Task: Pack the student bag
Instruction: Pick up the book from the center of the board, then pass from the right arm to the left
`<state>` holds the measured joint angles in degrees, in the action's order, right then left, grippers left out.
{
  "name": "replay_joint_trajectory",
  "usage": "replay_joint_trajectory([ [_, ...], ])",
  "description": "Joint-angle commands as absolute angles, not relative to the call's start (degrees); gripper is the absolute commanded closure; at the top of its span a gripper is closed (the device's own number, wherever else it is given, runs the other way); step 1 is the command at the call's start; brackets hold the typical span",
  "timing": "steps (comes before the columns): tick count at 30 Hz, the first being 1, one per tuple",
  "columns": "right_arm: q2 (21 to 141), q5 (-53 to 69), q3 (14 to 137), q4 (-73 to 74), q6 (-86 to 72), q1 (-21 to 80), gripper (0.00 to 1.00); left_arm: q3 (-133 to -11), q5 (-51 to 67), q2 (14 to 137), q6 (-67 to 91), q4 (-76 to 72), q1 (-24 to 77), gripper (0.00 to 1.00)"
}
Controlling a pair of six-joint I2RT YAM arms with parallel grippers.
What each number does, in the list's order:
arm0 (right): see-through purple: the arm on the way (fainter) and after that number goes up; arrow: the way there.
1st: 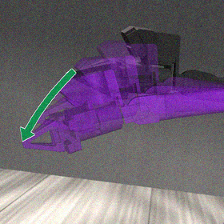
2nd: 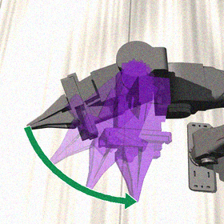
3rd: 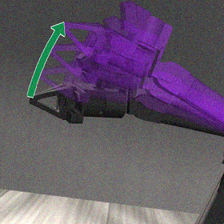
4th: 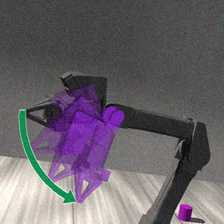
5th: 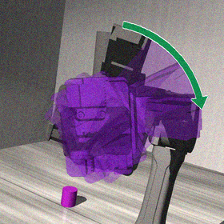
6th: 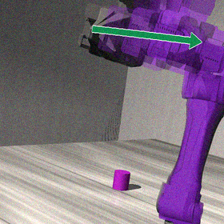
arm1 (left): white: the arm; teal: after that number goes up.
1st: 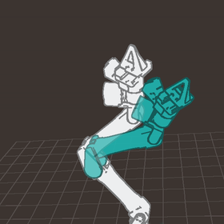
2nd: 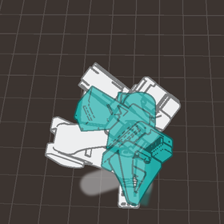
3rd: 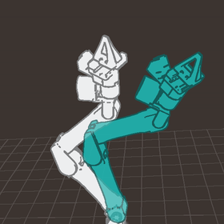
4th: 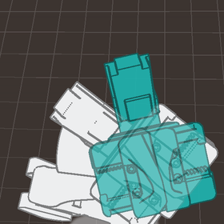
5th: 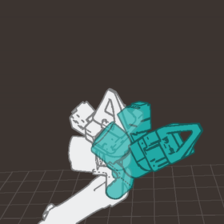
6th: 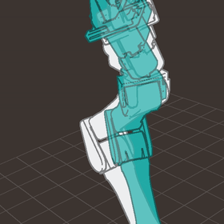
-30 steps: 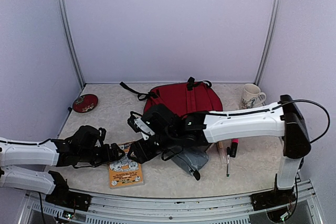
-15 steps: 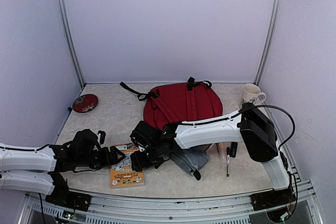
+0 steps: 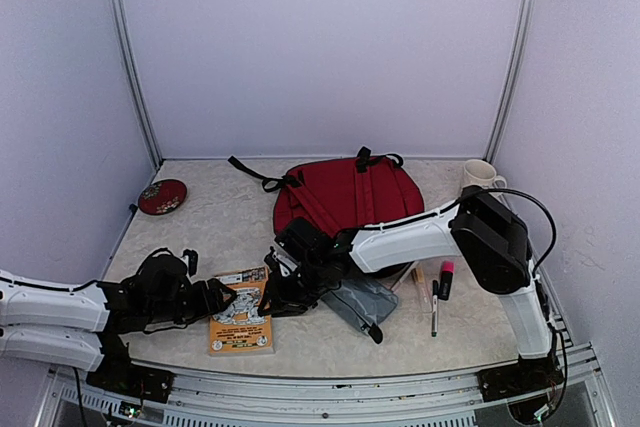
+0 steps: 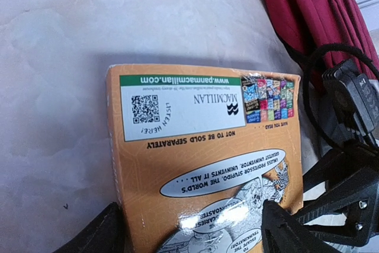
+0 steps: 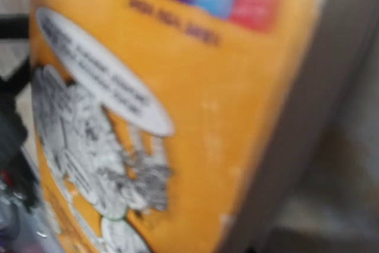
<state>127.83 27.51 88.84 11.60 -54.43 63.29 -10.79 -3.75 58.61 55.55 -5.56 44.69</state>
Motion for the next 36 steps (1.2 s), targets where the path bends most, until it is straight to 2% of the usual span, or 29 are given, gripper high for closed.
replay_joint_trajectory([
  [1,129.29,35.0,90.58,-15.21,-60.75,63.84,0.66,-8.61,5.09,60.38,59.85,-5.28,49.51,0.23],
  [5,130.72,36.87,95.51,-14.88,-59.79,63.8,0.61,-9.53,4.45,60.07,58.59,-6.13,51.01,0.23],
  [10,130.6,36.37,96.65,-14.99,-58.75,63.78,0.63,-10.53,3.94,58.56,57.24,-5.85,51.24,0.23],
  [18,126.54,34.33,90.37,-15.13,-57.32,63.08,1.0,-14.3,-1.14,51.24,52.9,3.29,51.11,0.23],
  [28,106.84,31.33,78.35,-8.48,-39.92,60.64,1.0,-23.44,-5.71,43.25,46.97,11.73,50.69,0.14],
  [36,89.84,27.63,71.2,-2.69,-28.6,59.68,1.0,-30.03,6.88,39.52,36.15,4.04,51.76,0.1],
])
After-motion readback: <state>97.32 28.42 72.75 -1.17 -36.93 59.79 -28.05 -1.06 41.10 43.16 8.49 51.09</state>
